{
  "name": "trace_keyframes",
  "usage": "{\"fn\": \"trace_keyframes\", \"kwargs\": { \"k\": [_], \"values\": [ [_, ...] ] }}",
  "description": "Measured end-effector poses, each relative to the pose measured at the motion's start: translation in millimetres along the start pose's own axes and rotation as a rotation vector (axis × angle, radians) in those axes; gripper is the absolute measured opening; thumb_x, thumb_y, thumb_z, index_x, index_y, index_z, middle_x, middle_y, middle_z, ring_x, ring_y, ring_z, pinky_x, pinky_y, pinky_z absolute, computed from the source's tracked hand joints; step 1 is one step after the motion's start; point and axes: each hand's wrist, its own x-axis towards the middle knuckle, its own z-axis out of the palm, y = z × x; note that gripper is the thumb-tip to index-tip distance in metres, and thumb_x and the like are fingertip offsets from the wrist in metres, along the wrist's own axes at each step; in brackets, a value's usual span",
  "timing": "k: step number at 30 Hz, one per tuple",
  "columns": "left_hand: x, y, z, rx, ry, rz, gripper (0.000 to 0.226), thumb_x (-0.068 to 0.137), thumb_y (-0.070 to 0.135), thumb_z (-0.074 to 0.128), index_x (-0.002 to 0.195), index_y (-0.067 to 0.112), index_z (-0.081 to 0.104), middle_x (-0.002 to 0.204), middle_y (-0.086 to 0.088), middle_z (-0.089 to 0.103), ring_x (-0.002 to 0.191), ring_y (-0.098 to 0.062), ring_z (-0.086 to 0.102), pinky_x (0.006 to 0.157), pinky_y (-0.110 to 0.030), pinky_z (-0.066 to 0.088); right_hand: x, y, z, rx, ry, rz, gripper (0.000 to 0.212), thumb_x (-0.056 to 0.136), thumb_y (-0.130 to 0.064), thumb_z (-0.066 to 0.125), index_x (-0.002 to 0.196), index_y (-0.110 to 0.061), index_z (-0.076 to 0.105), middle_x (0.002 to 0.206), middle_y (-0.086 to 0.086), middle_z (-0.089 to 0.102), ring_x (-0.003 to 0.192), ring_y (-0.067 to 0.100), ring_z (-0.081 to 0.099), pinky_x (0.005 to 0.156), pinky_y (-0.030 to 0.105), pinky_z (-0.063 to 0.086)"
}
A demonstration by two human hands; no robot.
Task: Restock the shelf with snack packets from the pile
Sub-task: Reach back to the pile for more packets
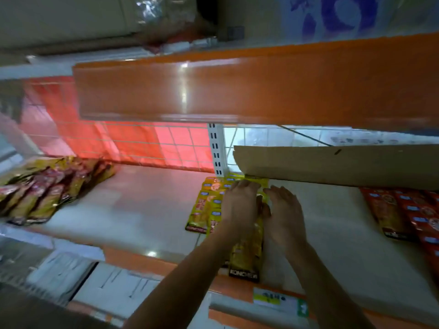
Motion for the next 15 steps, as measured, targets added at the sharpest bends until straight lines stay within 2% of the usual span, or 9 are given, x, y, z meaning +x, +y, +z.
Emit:
{"fn": "trace_keyframes", "kwargs": {
  "k": [2,5,10,15],
  "values": [
    [-5.5,-33.4,-15.8,0.026,0.018,-0.026,0.031,0.084,0.023,0.057,0.114,0.018,0.063,0.114,-0.007,0.063,0.111,-0.029,0.053,0.085,-0.035,0.042,3.7,-35.3,15.6,0.029,0.012,-0.029,0.037,0.078,-0.009,0.062,0.115,-0.008,0.064,0.119,0.013,0.063,0.116,0.033,0.053,0.101,0.039,0.036],
    [-12.2,-85.9,-34.1,0.072,-0.004,-0.055,0.033,0.086,0.024,0.055,0.119,0.021,0.061,0.119,-0.004,0.062,0.115,-0.028,0.051,0.089,-0.036,0.041,6.7,-88.6,42.5,0.117,0.059,-0.069,0.036,0.065,0.006,0.066,0.100,0.001,0.068,0.100,0.022,0.067,0.096,0.041,0.062,0.086,0.045,0.049],
    [-22.9,-170.9,-64.0,0.086,0.042,-0.077,0.033,0.094,0.028,0.050,0.125,0.021,0.060,0.126,-0.003,0.061,0.119,-0.025,0.050,0.095,-0.035,0.042,17.8,-169.8,87.6,0.143,0.048,-0.135,0.040,0.063,0.011,0.069,0.103,0.005,0.067,0.103,0.024,0.067,0.099,0.042,0.063,0.089,0.048,0.050],
    [-38.5,-247.2,-97.5,0.089,0.090,-0.130,0.035,0.096,0.028,0.052,0.129,0.018,0.058,0.129,-0.005,0.061,0.118,-0.026,0.053,0.093,-0.036,0.044,26.8,-238.4,134.2,0.154,-0.002,-0.168,0.040,0.074,0.005,0.067,0.114,0.001,0.064,0.115,0.018,0.066,0.112,0.038,0.058,0.100,0.044,0.043]
  ]
}}
